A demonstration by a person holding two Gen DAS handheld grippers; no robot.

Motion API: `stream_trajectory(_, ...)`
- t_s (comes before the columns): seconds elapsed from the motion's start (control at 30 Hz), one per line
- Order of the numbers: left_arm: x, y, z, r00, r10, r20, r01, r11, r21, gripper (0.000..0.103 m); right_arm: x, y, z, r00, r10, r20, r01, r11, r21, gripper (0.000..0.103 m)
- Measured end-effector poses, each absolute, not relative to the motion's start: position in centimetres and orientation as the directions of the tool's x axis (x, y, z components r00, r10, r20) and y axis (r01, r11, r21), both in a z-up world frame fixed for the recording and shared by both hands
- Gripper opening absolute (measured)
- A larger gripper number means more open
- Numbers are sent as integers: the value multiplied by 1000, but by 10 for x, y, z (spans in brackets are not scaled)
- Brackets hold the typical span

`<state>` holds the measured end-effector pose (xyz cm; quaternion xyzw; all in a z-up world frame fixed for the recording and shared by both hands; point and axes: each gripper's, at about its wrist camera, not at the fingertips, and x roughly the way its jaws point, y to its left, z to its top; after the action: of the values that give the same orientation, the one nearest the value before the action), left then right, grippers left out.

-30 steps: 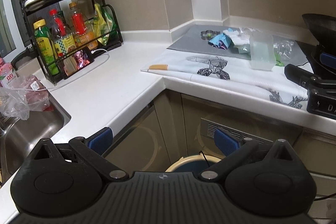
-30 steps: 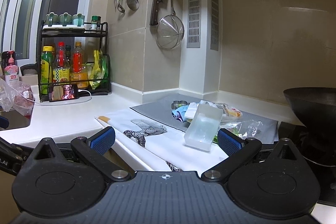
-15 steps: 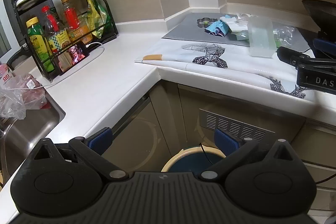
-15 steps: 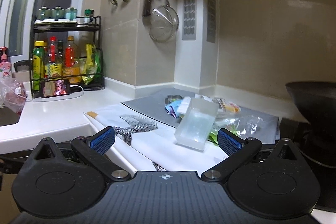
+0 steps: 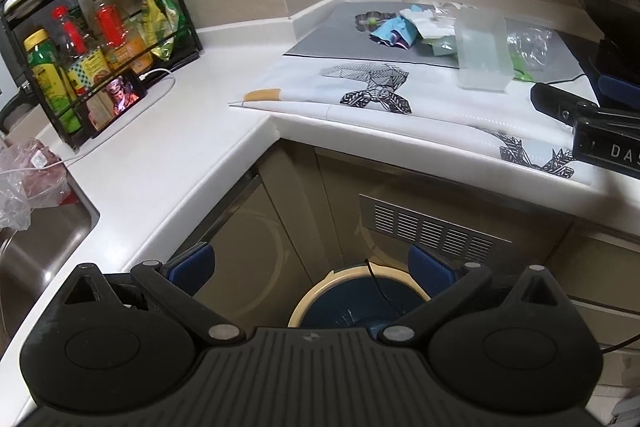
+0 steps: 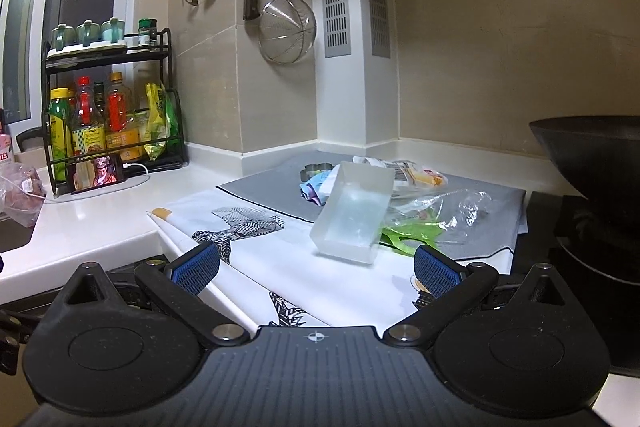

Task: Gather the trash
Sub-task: 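Carry both tools toward the grey mat with the trash pile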

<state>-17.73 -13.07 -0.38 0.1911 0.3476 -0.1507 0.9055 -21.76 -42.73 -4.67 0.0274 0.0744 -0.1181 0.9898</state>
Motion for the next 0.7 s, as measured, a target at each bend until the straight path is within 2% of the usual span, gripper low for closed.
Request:
stream_trajectory(0.4,-166,-144,-13,689,-126,-714,416,875,246,103,-207,-442,-51,959,-230,-167,241,969,48,103)
stream_trajectory(0.7,-159,-146,-19,675,-105,-730,407,879,250,103,-190,-447,-42,968,-216,-126,222,975,32,103)
